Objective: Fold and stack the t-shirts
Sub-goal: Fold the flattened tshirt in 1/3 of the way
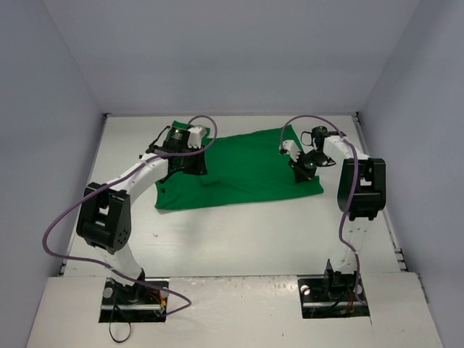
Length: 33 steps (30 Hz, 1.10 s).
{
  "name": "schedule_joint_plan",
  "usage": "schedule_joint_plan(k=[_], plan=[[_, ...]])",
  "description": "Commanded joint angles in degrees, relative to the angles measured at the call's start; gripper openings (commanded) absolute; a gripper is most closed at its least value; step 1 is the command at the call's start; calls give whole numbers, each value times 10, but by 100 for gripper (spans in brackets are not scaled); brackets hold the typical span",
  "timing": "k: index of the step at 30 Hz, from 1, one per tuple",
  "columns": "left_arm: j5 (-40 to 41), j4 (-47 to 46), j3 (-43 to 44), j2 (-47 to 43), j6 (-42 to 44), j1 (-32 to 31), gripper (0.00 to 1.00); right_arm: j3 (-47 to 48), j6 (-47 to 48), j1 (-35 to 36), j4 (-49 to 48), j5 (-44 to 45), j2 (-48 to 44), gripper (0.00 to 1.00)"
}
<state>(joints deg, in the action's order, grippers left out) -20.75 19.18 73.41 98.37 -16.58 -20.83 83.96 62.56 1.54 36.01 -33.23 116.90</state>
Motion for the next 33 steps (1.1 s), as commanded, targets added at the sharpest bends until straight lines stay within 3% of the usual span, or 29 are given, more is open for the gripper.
schedule_joint_plan(k=[1,8,23,28,33], plan=[[7,9,-20,-49,-19,-42,9,-5,-10,0,9,5,-9,0],[31,18,-40,-18,-42,-48,7,-5,-14,2,10,0,-11,0],[122,54,94,139,-13,-49,4,-57,7,39,12,-3,-60,0],[137,30,145,161,14,-48,4,-70,10,45,12,5,-65,0],[218,-14,187,168,95,-51,4,-73,9,47,12,7,-68,0]])
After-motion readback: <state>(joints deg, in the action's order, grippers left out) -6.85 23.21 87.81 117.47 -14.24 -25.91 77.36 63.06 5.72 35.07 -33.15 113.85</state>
